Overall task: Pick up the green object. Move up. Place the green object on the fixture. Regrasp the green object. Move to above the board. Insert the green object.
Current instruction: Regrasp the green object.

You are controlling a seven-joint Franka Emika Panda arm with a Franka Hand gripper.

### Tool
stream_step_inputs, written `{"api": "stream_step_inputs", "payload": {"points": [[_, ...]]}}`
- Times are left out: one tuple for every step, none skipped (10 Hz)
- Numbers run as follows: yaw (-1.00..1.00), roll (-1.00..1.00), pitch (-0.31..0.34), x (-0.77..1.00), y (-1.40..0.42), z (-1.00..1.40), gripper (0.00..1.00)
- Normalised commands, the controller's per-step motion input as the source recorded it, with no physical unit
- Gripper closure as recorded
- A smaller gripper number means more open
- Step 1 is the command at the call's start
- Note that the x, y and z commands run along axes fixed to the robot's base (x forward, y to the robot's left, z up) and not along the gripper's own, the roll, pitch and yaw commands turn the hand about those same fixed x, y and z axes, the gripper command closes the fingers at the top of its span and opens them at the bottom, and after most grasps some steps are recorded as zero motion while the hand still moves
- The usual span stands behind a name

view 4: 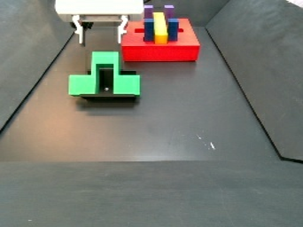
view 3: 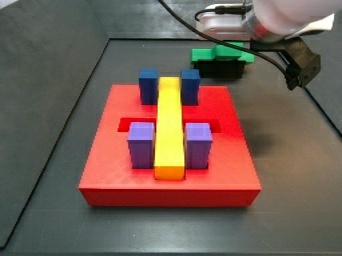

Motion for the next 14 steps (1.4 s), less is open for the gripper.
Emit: {"api": "stream_step_inputs", "payload": {"points": [[0.11,-0.20,0.000,0.00,0.07,-0.25,0.00],[0.08,-0.05,0.000,0.00,0.00,-0.26,0.00],[0.07,-0.02,0.000,0.00,0.00,-0.31,0.00],[0.02,0.00,0.014,-0.01,0.01,-0.33,0.00],[0.00,-0.04,0.080,0.00,0.07,-0.13,0.00],[0.00,-0.07,0.149,-0.07,0.15,-0.01,0.00],[0.00,-0.04,0.120,-0.02,0.12,-0.07,0.00],[0.00,-0.02,0.103,0.00,0.11,-0.09,0.00],[0.00,0.00,0.074,-0.01,0.09,-0.19,0.00],[0.00,0.00,0.057,-0.02,0.08,-0.21,0.00],[0.00,0.00,0.046,0.00,0.08,-0.18,0.00],[0.00,0.00,0.040,0.00,0.11,-0.19,0.00],[0.00,0.00,0.043,0.00,0.13,-0.11,0.00],[0.00,0.00,0.054,0.00,0.14,-0.05,0.00]]}}
